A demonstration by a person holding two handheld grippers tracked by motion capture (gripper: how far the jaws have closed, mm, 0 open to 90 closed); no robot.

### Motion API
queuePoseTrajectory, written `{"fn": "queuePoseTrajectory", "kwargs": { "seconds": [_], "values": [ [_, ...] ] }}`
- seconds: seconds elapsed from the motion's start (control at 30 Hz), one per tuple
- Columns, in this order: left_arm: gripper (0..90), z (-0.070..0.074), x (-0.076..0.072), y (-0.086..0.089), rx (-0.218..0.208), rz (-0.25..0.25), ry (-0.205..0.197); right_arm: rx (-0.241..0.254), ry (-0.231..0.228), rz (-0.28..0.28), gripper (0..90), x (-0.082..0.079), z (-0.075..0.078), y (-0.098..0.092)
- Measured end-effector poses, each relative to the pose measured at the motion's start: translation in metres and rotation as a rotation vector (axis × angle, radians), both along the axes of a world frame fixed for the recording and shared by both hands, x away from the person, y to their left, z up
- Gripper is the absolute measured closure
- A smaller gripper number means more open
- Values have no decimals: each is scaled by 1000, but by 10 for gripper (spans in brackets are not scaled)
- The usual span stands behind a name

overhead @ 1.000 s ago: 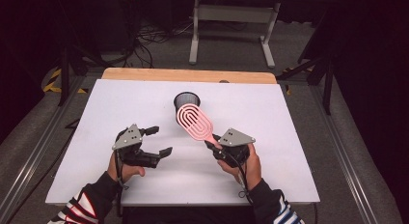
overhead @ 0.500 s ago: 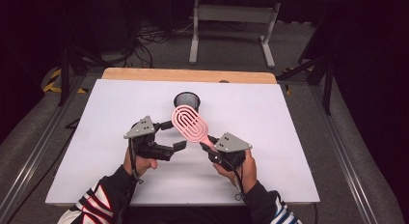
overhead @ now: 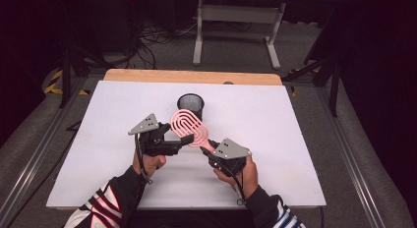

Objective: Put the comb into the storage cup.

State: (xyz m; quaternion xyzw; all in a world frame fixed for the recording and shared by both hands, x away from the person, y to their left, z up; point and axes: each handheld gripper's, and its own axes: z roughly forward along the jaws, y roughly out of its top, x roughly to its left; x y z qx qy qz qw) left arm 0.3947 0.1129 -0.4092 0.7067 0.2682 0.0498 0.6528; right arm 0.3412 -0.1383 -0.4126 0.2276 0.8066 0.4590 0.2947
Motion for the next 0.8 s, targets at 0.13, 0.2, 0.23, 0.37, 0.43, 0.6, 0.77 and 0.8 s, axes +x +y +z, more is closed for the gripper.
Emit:
{"fn": "queuePoseTrajectory", "kwargs": {
  "seconds": [0.13,0.2,0.23,0.37,0.43,0.6,0.77,0.8],
  "values": [
    [378,2,-1,-2,-36,-13,-12,4,-30,7,699,-3,-2,2],
    [427,4,-1,-1,-58,-12,-21,1,-46,8,700,-3,-2,3],
    [471,5,-1,0,-65,-11,-27,4,-45,8,701,-3,-2,2],
    [534,8,-2,2,-111,-47,-30,9,-45,4,703,-2,-4,2],
    [563,9,-4,1,-126,-71,-45,7,-44,2,704,-2,-4,3],
    [616,18,-11,-5,-123,-117,-92,11,-30,4,708,-1,-6,4],
    [628,25,-15,-10,-109,-110,-121,15,-24,18,691,-1,-6,5],
    [628,26,-15,-10,-115,-105,-123,16,-25,19,685,-1,-6,5]
  ]
}}
